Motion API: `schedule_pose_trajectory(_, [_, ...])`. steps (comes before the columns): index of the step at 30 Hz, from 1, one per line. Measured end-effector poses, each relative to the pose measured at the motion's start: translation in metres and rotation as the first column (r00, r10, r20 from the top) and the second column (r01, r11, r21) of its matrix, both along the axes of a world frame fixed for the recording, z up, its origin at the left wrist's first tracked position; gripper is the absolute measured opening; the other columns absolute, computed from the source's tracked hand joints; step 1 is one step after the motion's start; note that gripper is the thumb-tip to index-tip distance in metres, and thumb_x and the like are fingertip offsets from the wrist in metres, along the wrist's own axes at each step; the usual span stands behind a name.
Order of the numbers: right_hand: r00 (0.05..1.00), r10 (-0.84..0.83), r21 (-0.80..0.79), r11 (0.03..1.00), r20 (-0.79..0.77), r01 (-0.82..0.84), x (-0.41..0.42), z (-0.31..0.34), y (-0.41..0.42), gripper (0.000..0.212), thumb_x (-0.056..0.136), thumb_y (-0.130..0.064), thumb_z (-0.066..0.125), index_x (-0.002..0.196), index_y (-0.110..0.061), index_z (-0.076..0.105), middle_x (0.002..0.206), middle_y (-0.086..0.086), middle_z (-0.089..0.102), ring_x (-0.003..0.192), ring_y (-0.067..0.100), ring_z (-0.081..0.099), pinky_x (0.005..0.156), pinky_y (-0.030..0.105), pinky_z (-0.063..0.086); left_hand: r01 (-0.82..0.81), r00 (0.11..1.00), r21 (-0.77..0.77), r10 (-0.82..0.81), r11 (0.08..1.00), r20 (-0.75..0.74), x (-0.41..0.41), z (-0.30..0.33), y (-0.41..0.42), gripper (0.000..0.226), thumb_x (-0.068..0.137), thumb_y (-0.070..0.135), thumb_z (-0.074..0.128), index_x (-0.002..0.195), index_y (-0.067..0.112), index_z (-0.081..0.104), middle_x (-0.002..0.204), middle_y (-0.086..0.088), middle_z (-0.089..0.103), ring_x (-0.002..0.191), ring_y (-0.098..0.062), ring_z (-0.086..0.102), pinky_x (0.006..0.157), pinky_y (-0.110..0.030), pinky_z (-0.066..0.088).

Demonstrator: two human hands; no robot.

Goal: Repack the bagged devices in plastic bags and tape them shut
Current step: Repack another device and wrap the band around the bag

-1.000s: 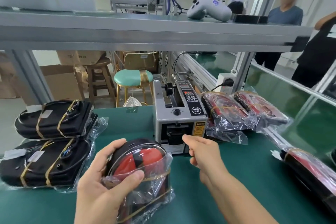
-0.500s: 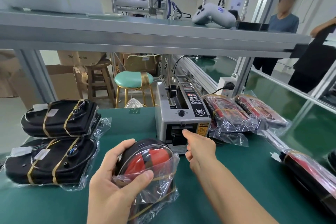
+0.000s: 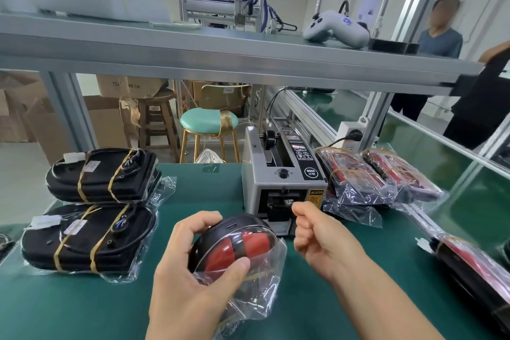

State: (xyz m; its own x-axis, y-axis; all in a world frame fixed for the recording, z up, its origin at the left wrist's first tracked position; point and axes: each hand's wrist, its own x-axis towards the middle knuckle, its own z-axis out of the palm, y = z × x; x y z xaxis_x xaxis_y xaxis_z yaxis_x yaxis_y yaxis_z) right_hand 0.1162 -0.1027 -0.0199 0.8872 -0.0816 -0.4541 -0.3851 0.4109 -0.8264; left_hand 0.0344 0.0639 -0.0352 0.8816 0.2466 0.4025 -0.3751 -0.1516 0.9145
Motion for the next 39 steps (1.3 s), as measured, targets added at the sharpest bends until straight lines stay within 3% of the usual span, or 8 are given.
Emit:
schedule_pose_trajectory(5, [0.887,0.399,-0.242,0.907,0.234,-0.344,-0.042,0.034,0.015,0.016,0.074,-0.023,0.070,0.060,-0.015,0.067,0.066,-0.002,0.061,0.058,0.006,0.053,0.065,0.021,0.043,-0.132,0.988,0.014,0.131,0.991,0.084,-0.003,-0.006,-0.019,0.059,0.042,0.028,0.083,0.096,0.042,0.064,0.100,0.008,0.062,0.083,-0.022,0.066,0.070,-0.020,0.054])
schedule_pose_trajectory(8, [0.889,0.360,-0.220,0.927,0.284,-0.305,-0.054,0.042,0.021,0.025,0.060,-0.023,0.075,0.076,-0.004,0.075,0.098,-0.001,0.070,0.065,0.001,0.061,0.058,0.010,0.046,-0.216,0.969,0.018,0.212,0.976,0.127,-0.008,-0.010,-0.032,0.063,0.041,0.028,0.082,0.098,0.046,0.060,0.099,0.005,0.062,0.080,-0.023,0.065,0.068,-0.022,0.054])
schedule_pose_trajectory(10, [0.904,0.314,-0.204,0.943,0.290,-0.262,-0.057,0.041,0.025,0.012,0.061,-0.020,0.079,0.064,-0.008,0.076,0.112,-0.008,0.067,0.072,-0.001,0.064,0.062,0.013,0.046,-0.230,0.964,-0.025,0.232,0.973,0.132,-0.011,-0.010,-0.039,0.063,0.042,0.036,0.079,0.101,0.047,0.058,0.096,0.001,0.062,0.082,-0.025,0.063,0.072,-0.031,0.055])
schedule_pose_trajectory(16, [0.931,0.207,-0.193,0.969,0.302,-0.153,-0.063,0.038,0.027,0.023,0.070,-0.007,0.071,0.047,-0.010,0.068,0.109,-0.009,0.066,0.069,-0.001,0.064,0.061,0.015,0.047,-0.303,0.938,0.042,0.291,0.952,0.189,-0.012,-0.013,-0.043,0.074,0.044,0.017,0.080,0.105,0.047,0.051,0.096,0.010,0.058,0.089,-0.009,0.057,0.076,-0.023,0.051])
schedule_pose_trajectory(19, [0.933,0.187,-0.189,0.973,0.307,-0.133,-0.065,0.037,0.030,0.023,0.069,-0.007,0.071,0.046,-0.010,0.068,0.110,-0.007,0.065,0.078,0.004,0.064,0.064,0.017,0.047,-0.288,0.941,0.036,0.276,0.957,0.196,-0.012,-0.013,-0.042,0.073,0.044,0.018,0.081,0.103,0.049,0.051,0.096,0.013,0.058,0.080,-0.007,0.057,0.063,-0.010,0.049])
schedule_pose_trajectory(25, [0.932,0.181,-0.195,0.973,0.314,-0.123,-0.068,0.037,0.031,0.016,0.064,-0.011,0.072,0.048,-0.009,0.068,0.110,-0.008,0.063,0.089,0.009,0.062,0.068,0.021,0.045,-0.299,0.933,0.066,0.278,0.952,0.228,-0.012,-0.010,-0.043,0.065,0.048,0.027,0.082,0.103,0.043,0.051,0.099,0.009,0.057,0.082,-0.004,0.057,0.063,-0.004,0.045])
schedule_pose_trajectory(32, [0.930,0.197,-0.190,0.971,0.309,-0.143,-0.071,0.036,0.031,0.012,0.064,-0.011,0.072,0.053,-0.009,0.071,0.110,-0.009,0.064,0.083,0.002,0.063,0.061,0.013,0.046,-0.306,0.931,0.085,0.280,0.948,0.235,-0.011,-0.013,-0.042,0.066,0.049,0.022,0.083,0.103,0.040,0.051,0.098,0.005,0.058,0.082,-0.010,0.058,0.062,-0.008,0.047])
schedule_pose_trajectory(39, [0.929,0.198,-0.240,0.963,0.312,-0.124,-0.071,0.038,0.033,0.010,0.060,-0.013,0.072,0.051,-0.009,0.071,0.110,-0.007,0.062,0.092,0.008,0.062,0.070,0.021,0.043,-0.310,0.928,0.102,0.278,0.945,0.249,-0.011,-0.014,-0.042,0.066,0.050,0.023,0.084,0.104,0.039,0.050,0.099,0.005,0.056,0.083,-0.014,0.059,0.062,-0.012,0.050])
